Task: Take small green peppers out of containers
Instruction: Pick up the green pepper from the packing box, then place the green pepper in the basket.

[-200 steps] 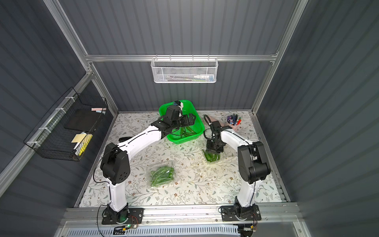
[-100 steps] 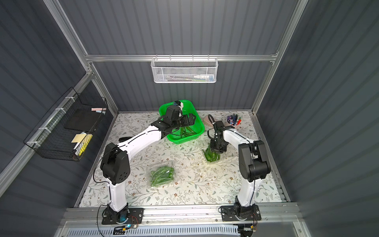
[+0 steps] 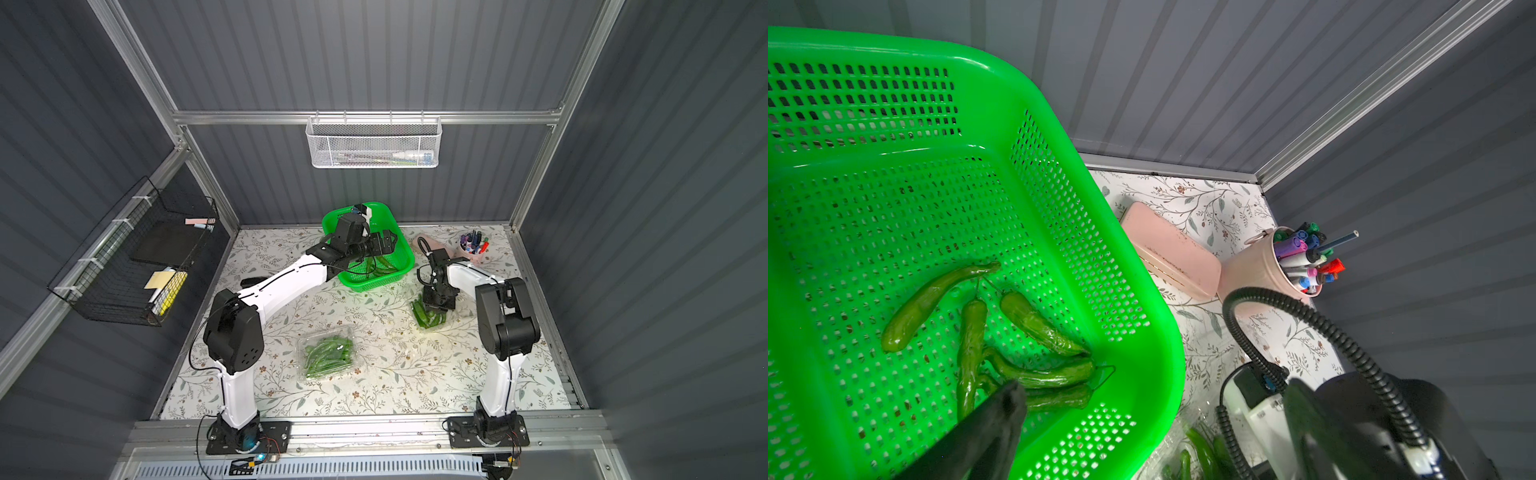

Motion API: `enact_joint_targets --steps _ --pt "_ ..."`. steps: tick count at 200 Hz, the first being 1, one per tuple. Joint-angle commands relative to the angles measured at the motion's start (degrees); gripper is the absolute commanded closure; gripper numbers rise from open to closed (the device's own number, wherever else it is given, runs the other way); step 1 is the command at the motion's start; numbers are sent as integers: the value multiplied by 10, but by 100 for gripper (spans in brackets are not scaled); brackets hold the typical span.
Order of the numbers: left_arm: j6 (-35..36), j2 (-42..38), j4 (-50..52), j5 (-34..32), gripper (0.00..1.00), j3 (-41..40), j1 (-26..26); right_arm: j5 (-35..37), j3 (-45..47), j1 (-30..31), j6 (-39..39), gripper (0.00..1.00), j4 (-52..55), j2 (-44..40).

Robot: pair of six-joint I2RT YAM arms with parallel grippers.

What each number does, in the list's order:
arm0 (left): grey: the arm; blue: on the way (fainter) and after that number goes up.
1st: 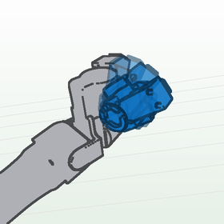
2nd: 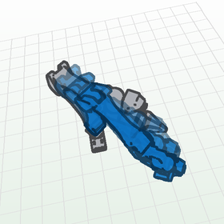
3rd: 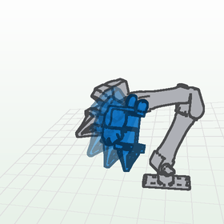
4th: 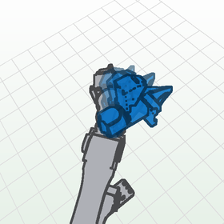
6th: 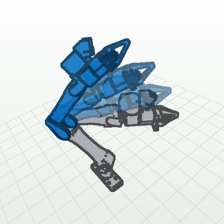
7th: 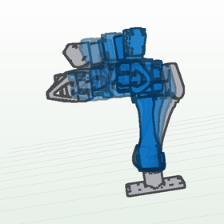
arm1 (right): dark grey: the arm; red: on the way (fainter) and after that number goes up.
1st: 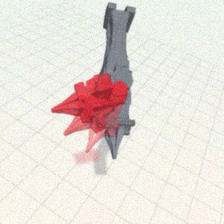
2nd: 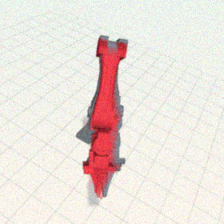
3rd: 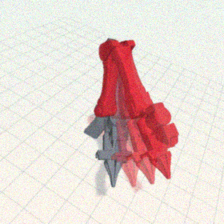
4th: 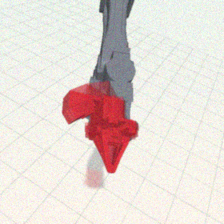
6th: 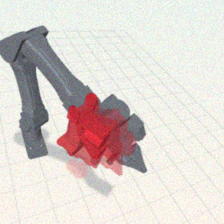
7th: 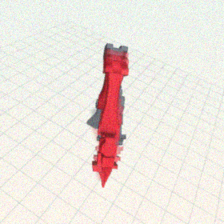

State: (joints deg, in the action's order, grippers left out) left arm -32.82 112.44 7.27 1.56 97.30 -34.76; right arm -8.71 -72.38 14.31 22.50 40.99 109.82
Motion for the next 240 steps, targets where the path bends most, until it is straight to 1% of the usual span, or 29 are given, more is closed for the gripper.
enact_joint_targets --steps 1,26,65,95,109,124,139,149,151,156,168,173,180,187,194,201,209,219,223,232,240 --pt "1 12 2 9 1 8 3 9 0 3 1 81 8 7" --pt "1 15 5 9 1 16 3 6 -2 3 -2 89 16 -28" --pt "-4 19 -2 13 1 24 3 -2 -9 2 0 90 46 -104" --pt "-15 8 -12 0 1 14 4 -26 -44 3 6 90 49 -131" --pt "-19 -5 -21 -8 1 2 6 -42 -88 3 9 90 46 -125" --pt "-22 -23 -22 -25 1 -12 8 -65 -152 7 2 90 40 -97" --pt "-28 -41 -20 -49 1 -30 11 -86 -233 16 -3 90 37 -50" --pt "-30 -56 -19 -62 1 -43 14 -87 -298 23 -4 89 43 -5" --pt "-30 -59 -19 -64 1 -46 15 -105 -311 24 -4 89 45 4" --pt "-30 -65 -18 -69 1 -51 16 -114 -344 28 -4 89 50 27" --pt "-22 -73 -10 -80 1 -55 16 -128 -427 32 -2 85 69 87" --pt "-17 -74 -6 -83 1 -55 16 -133 -464 34 1 79 79 110" --pt "-6 -72 -4 -88 1 -53 16 -135 -507 35 4 67 97 138" --pt "5 -69 -3 -103 1 -50 16 -138 -547 35 4 58 114 158" --pt "8 -65 0 -105 1 -47 14 -135 -567 35 5 51 120 165" --pt "13 -60 2 -100 1 -43 10 -128 -565 34 8 48 115 161" --pt "22 -54 2 -97 1 -40 2 -115 -545 33 13 47 101 142" --pt "48 -43 5 -108 1 -26 -18 -99 -488 30 24 46 65 104" --pt "61 -36 10 -114 1 -18 -29 -76 -461 27 29 46 47 86" --pt "92 -17 27 -125 1 13 -55 -56 -399 19 46 46 19 42" --pt "122 5 45 -122 1 45 -77 -51 -342 8 55 46 -8 5"
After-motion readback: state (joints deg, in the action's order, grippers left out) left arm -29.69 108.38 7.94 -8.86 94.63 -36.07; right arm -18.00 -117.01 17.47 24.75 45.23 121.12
